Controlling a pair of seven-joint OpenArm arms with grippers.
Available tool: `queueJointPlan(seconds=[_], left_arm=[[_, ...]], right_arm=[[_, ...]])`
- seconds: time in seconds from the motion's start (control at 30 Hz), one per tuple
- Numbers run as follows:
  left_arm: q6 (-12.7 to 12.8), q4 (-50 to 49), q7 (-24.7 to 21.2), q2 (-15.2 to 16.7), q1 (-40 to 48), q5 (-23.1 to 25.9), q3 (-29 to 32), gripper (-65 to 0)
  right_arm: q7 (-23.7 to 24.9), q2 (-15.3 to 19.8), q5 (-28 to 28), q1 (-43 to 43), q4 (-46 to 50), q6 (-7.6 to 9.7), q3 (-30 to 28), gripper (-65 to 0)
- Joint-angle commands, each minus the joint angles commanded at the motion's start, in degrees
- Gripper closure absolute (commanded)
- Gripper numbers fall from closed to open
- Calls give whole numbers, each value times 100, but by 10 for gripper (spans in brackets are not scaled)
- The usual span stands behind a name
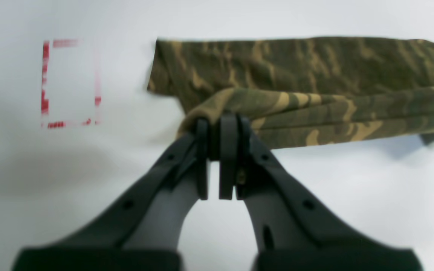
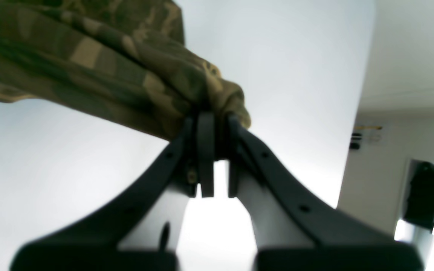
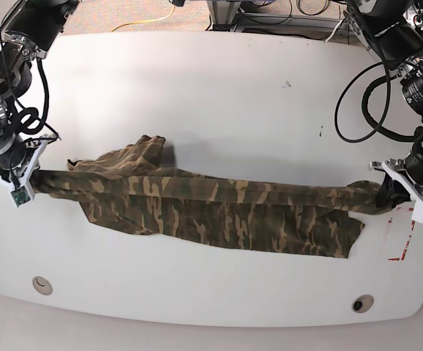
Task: Layout the t-shirt on the table in an organized manner, then fold the t-shirt properly
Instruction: 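Pull both grippers back together, draping the shirt flat over the table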
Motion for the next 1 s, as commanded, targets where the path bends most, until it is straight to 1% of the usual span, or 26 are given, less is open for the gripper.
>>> queueJointPlan(seconds=[0.1, 0.2, 0.4, 0.57, 0.7, 0.83, 0.9, 1.0], left_arm=[[-132, 141, 0, -53, 352, 0, -123, 0], [-158, 158, 9, -105, 624, 0, -246, 0], [-167, 167, 0, -141, 1187, 0, -334, 0], [-378, 167, 0, -149, 1635, 0, -607, 0], [-492, 167, 0, -149, 1987, 0, -651, 0], [-651, 167, 0, -185, 2523, 0, -826, 0], [-703, 167, -9, -193, 2716, 9, -897, 0], [-712, 167, -9, -193, 2945, 9, -914, 0]], right_arm=[[0, -88, 0, -246, 9, 0, 9, -3], [0, -149, 0, -413, 9, 0, 9, -3], [0, -158, 0, -870, 9, 0, -9, -3], [0, -158, 0, -1248, 9, 0, -18, -3], [0, -158, 0, -1574, 9, 0, -18, -3], [0, -158, 0, -2040, 9, 0, -9, -3], [0, -158, 0, -2198, 9, 0, -9, -3], [0, -158, 0, -2409, 9, 0, -9, -3]])
